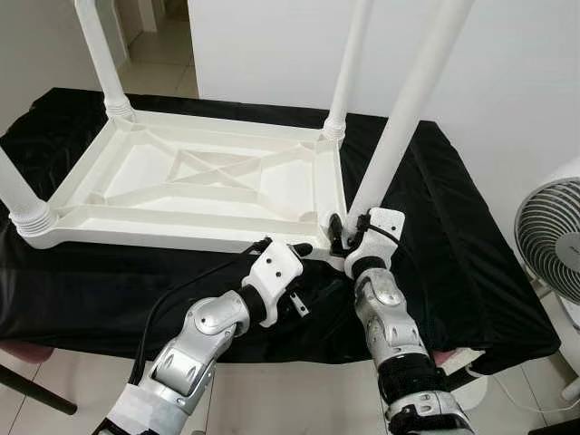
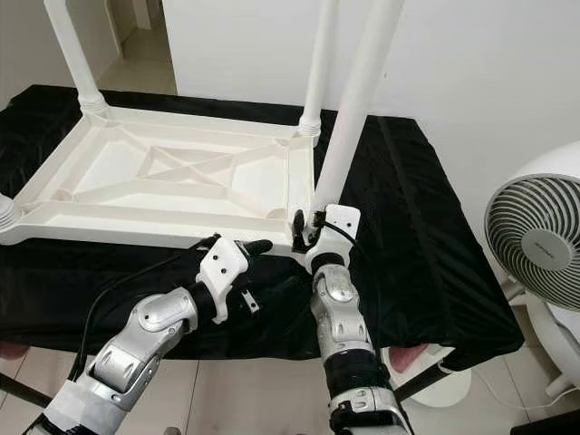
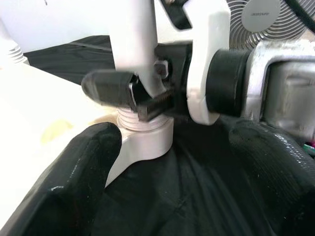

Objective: Building children table

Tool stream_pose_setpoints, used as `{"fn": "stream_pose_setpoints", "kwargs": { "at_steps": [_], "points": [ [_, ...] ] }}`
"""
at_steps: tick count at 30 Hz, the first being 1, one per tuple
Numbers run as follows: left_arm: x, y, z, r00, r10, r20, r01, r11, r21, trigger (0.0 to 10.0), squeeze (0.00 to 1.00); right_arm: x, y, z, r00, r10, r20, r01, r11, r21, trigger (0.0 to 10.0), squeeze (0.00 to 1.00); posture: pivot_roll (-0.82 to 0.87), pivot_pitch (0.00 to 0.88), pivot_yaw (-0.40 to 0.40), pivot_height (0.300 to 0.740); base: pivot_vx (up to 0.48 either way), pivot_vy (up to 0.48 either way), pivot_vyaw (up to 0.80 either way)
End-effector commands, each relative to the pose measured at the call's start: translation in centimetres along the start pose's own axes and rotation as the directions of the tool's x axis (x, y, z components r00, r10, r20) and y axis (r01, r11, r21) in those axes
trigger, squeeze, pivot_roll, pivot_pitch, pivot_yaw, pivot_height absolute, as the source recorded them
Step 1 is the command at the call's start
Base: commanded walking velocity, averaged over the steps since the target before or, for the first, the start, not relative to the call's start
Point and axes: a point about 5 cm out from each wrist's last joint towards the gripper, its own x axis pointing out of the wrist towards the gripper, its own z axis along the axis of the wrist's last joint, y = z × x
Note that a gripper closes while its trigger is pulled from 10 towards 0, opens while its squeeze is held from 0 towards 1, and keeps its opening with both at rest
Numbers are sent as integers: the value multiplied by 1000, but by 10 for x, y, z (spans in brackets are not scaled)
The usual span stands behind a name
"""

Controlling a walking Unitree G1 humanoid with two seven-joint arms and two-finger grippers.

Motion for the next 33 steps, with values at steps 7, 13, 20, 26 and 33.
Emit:
{"fn": "stream_pose_setpoints", "kwargs": {
  "at_steps": [7,13,20,26,33],
  "points": [
    [0,-1,1,999,-43,-3,43,999,3,10000,0,-3,-17,12,957,289,-3,-288,954,-89,10000,0,104,42,-46,740,0,0,0],
    [2,-1,2,999,-47,1,47,999,6,10000,0,-2,-20,13,889,452,-70,-457,875,-161,10000,0,101,39,-45,740,0,0,0],
    [4,0,4,999,-46,6,46,999,11,10000,0,6,-13,7,822,553,-140,-570,801,-183,10000,0,107,33,-46,740,0,0,0],
    [4,0,4,999,-40,8,40,999,13,10000,0,11,-11,3,800,577,-164,-599,784,-161,4235,0,114,31,-51,740,0,0,0],
    [3,1,4,999,-33,9,33,999,12,10000,0,11,-13,-1,779,600,-183,-625,767,-145,0,0,113,33,-56,740,0,0,0]
  ]
}}
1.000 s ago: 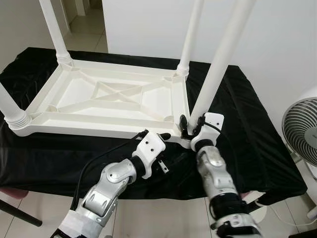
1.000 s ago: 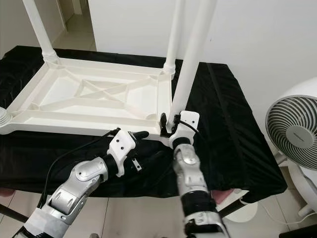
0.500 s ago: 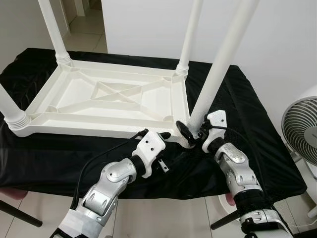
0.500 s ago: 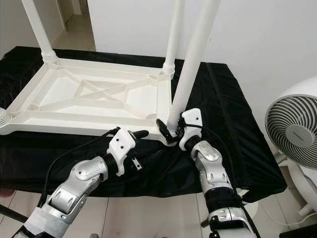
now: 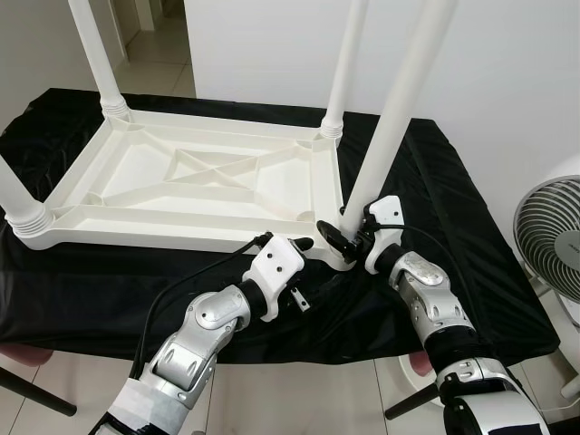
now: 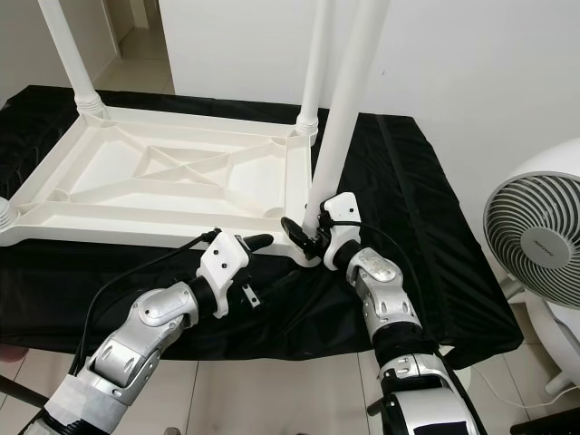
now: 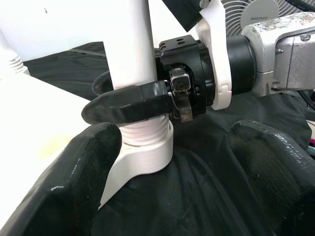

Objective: Building children table

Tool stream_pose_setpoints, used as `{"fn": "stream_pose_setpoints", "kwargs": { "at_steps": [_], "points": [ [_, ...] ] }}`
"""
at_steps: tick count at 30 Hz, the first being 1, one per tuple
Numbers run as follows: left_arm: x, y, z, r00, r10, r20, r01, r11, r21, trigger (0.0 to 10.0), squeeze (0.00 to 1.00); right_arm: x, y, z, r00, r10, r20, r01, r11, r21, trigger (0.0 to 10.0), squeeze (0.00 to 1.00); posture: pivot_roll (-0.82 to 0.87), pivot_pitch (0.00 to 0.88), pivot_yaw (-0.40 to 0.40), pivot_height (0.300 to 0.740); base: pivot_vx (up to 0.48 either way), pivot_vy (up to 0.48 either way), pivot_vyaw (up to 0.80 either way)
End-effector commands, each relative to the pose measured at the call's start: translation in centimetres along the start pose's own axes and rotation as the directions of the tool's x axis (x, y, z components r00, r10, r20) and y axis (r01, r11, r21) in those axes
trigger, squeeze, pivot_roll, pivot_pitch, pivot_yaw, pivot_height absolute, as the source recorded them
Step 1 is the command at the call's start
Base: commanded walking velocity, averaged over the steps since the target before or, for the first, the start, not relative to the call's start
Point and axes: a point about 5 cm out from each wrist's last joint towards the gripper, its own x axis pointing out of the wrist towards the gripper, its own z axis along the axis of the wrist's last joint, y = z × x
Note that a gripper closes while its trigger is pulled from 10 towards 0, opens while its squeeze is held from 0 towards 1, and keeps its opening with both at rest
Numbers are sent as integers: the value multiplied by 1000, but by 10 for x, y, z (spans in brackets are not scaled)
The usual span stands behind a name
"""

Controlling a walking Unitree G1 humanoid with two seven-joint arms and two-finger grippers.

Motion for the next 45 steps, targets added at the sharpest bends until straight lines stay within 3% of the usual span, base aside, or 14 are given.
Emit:
{"fn": "stream_pose_setpoints", "kwargs": {
  "at_steps": [1,8,10,14,23,27,29,30,32,33,34,37,40,45],
  "points": [
    [1,-3,-1,999,-33,-3,33,999,-5,10000,0,-1,4,-8,998,45,-36,-44,999,10,0,0,113,33,-56,740,0,0,0],
    [1,-4,-1,999,-37,-2,37,999,-9,10000,0,-6,2,-11,998,47,-41,-47,999,10,0,0,103,37,-55,740,0,0,0],
    [2,-5,-1,999,-40,0,40,999,-11,10000,0,-7,0,-13,998,31,-47,-30,999,11,10000,0,98,39,-55,740,0,0,0],
    [2,-5,-1,999,-41,0,41,999,-11,10000,0,-8,0,-12,999,14,-34,-13,1000,18,10000,0,98,39,-56,740,0,0,0],
    [1,-6,-2,999,-32,0,32,999,-16,10000,0,-12,5,-15,967,-255,-3,255,966,26,10000,0,105,42,-67,740,0,0,0],
    [1,-5,-2,1000,-30,0,30,999,-16,10000,0,-12,8,-15,956,-292,5,292,956,40,10000,0,105,42,-67,740,0,0,0],
    [1,-5,-1,999,-32,1,32,999,-16,10000,0,-11,14,-18,898,-439,-21,439,895,79,10000,0,99,42,-63,740,0,0,0],
    [1,-5,-1,999,-32,1,32,999,-16,10000,0,-11,14,-18,898,-439,-21,439,895,79,10000,0,99,42,-63,740,0,0,0],
    [1,-6,-1,999,-35,2,35,999,-17,10000,0,-12,22,-20,820,-571,-44,572,813,106,10000,0,96,41,-60,740,0,0,0],
    [1,-6,-1,999,-35,2,35,999,-17,10000,0,-12,22,-20,820,-571,-44,572,813,106,10000,0,96,41,-60,740,0,0,0],
    [2,-6,-2,999,-38,1,38,999,-17,10000,0,-12,27,-19,771,-635,-45,635,765,108,10000,0,93,43,-59,740,0,0,0],
    [2,-6,-2,999,-38,1,38,999,-16,10000,0,-12,28,-19,763,-645,-44,645,756,107,10000,0,93,43,-59,740,0,0,0],
    [2,-7,-1,999,-46,3,46,999,-21,10000,0,-5,44,-17,762,-645,-51,645,750,147,10000,0,82,44,-48,740,0,0,0],
    [3,-9,-1,998,-60,3,60,998,-21,10000,0,-7,44,-14,762,-646,-45,645,752,137,10000,0,79,44,-46,740,0,0,0]
  ]
}}
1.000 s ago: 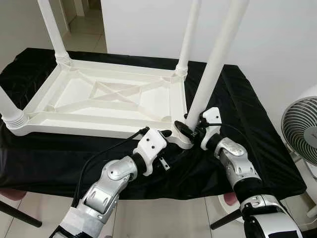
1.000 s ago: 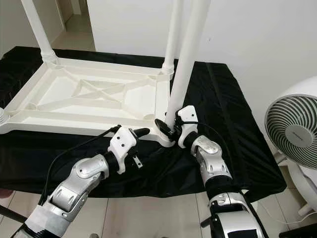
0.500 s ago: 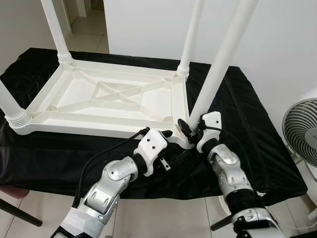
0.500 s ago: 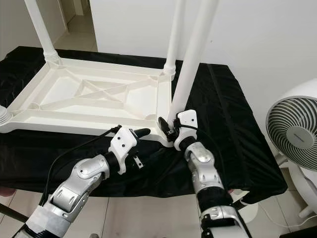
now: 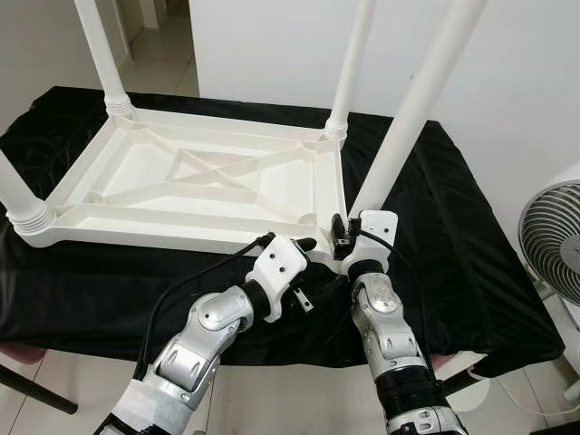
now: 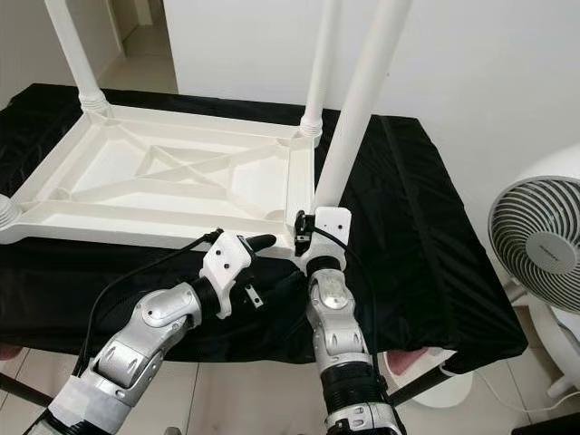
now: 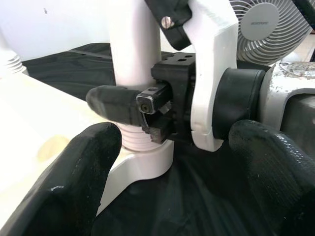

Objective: Building children table

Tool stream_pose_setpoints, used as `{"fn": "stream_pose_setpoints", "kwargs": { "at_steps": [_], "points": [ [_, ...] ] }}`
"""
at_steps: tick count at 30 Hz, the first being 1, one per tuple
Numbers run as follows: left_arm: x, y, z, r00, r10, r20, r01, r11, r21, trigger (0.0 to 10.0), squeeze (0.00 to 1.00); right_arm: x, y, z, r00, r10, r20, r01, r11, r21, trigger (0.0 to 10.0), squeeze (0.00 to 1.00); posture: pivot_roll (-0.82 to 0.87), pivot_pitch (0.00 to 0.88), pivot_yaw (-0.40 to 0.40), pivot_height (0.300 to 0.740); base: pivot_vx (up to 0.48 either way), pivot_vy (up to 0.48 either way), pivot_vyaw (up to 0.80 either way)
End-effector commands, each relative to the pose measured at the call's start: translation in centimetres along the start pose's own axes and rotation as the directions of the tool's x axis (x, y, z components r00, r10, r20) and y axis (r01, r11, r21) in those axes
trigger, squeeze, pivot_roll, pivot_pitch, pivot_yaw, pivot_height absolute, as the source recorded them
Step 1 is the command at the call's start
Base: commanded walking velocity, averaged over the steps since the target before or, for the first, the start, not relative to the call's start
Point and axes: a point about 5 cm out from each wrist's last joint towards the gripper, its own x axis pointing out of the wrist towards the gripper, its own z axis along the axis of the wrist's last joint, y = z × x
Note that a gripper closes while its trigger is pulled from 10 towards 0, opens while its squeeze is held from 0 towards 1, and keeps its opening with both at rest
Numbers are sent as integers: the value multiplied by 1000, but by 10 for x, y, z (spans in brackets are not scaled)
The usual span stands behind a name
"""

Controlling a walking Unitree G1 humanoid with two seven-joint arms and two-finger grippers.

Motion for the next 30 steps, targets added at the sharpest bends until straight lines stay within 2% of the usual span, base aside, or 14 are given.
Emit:
{"fn": "stream_pose_setpoints", "kwargs": {
  "at_steps": [1,2,9,13,14,16,17,18,19,23,25,26,27,30],
  "points": [
    [0,-4,-3,999,-53,-12,53,999,-7,10000,0,-6,-6,-14,997,-35,-73,36,999,0,10000,0,79,44,-46,740,0,0,0],
    [0,-3,-3,999,-50,-11,50,999,-7,10000,0,-7,-6,-13,998,-26,-63,26,1000,3,10000,1000,78,45,-47,740,0,0,0],
    [1,-4,-3,999,-46,-11,46,999,-7,10000,0,-9,-6,-7,999,16,-31,-15,1000,20,10000,1000,79,46,-51,740,0,0,0],
    [0,-4,-5,999,-40,-15,40,999,-11,10000,0,-10,-9,-3,996,82,-18,-81,996,37,10000,1000,84,44,-58,740,0,0,0],
    [0,-4,-5,999,-38,-15,38,999,-12,10000,0,-9,-13,0,990,143,-14,-142,989,40,10000,1000,84,42,-57,740,0,0,0],
    [0,-4,-5,999,-38,-15,38,999,-12,10000,0,-9,-13,0,990,143,-14,-142,989,40,10000,1000,84,42,-57,740,0,0,0],
    [0,-3,-5,999,-36,-16,36,999,-12,10000,0,-6,-18,6,967,255,-5,-255,966,27,10000,0,79,38,-54,740,0,0,0],
    [0,-3,-5,999,-37,-17,37,999,-12,10000,0,-5,-21,8,948,319,-6,-319,948,11,10000,0,78,37,-53,740,0,0,0],
    [0,-3,-5,999,-37,-17,37,999,-12,10000,0,-5,-21,8,948,319,-6,-319,948,11,10000,0,78,37,-53,740,0,0,0],
    [2,-3,-5,999,-47,-15,47,999,-7,10000,0,-1,-27,10,865,499,-56,-503,859,-96,10000,0,73,32,-46,740,0,0,0],
    [2,-3,-4,999,-50,-14,50,999,-6,10000,0,1,-30,8,833,547,-84,-553,822,-135,10000,0,72,30,-44,740,0,0,0],
    [2,-3,-4,999,-50,-14,50,999,-6,10000,0,1,-30,8,833,547,-84,-553,822,-135,10000,0,72,30,-44,740,0,0,0],
    [3,-2,-4,999,-53,-13,52,999,-3,10000,0,5,-32,7,810,577,-108,-587,796,-151,10000,0,77,27,-45,740,0,0,0],
    [3,-2,-4,999,-52,-13,52,999,-2,10000,0,10,-32,6,796,592,-125,-605,780,-159,10000,0,83,27,-45,740,0,0,0]
  ]
}}
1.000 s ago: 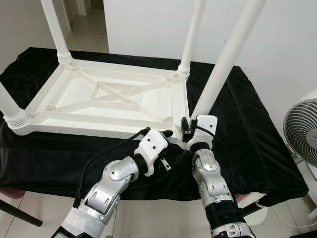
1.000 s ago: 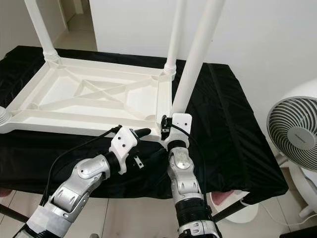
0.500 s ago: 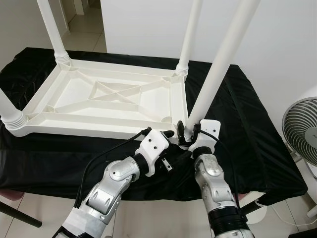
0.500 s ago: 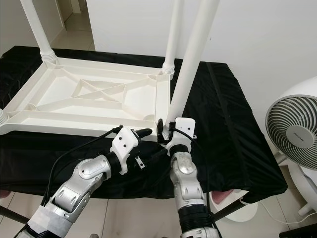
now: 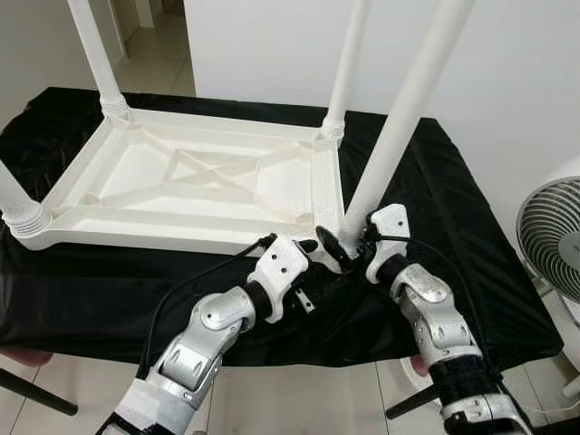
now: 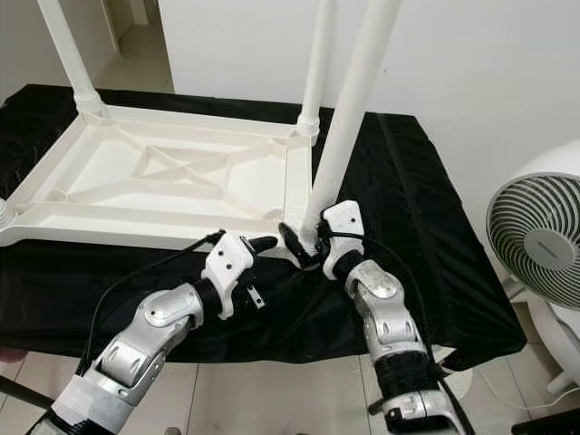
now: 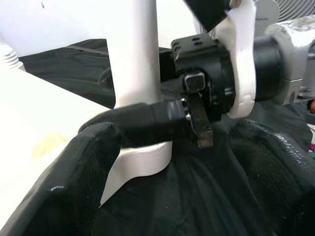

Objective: Building children table

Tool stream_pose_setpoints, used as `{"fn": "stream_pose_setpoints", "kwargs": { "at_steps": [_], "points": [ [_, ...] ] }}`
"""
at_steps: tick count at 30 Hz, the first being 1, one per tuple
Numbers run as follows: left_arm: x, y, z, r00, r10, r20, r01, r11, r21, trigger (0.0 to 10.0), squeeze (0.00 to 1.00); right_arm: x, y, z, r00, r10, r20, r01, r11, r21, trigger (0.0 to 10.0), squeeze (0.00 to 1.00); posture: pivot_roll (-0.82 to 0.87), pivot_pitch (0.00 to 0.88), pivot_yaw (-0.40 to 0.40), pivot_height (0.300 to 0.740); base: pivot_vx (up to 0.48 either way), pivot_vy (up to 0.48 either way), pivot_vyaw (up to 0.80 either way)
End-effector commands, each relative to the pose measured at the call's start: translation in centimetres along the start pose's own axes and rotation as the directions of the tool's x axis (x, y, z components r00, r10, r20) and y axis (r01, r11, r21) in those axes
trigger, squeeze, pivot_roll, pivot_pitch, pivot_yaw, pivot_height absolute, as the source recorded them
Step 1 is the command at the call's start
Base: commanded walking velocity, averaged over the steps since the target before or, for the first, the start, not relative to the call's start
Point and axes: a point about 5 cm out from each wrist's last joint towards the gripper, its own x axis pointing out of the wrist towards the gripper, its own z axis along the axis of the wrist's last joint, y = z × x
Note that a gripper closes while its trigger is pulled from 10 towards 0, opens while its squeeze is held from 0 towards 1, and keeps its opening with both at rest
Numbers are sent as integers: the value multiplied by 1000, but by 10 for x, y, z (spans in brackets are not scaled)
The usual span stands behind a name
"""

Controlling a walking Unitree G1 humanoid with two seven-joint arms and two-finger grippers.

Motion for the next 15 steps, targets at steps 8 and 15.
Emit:
{"fn": "stream_pose_setpoints", "kwargs": {
  "at_steps": [8,15],
  "points": [
    [1,0,0,999,-41,-1,41,999,10,10000,0,16,-6,-3,997,72,-32,-72,997,6,10000,0,95,25,-46,740,0,0,0],
    [1,1,1,1000,-31,1,31,999,13,10000,0,25,-7,-5,994,106,-39,-105,994,7,10000,0,105,25,-48,740,0,0,0]
  ]
}}
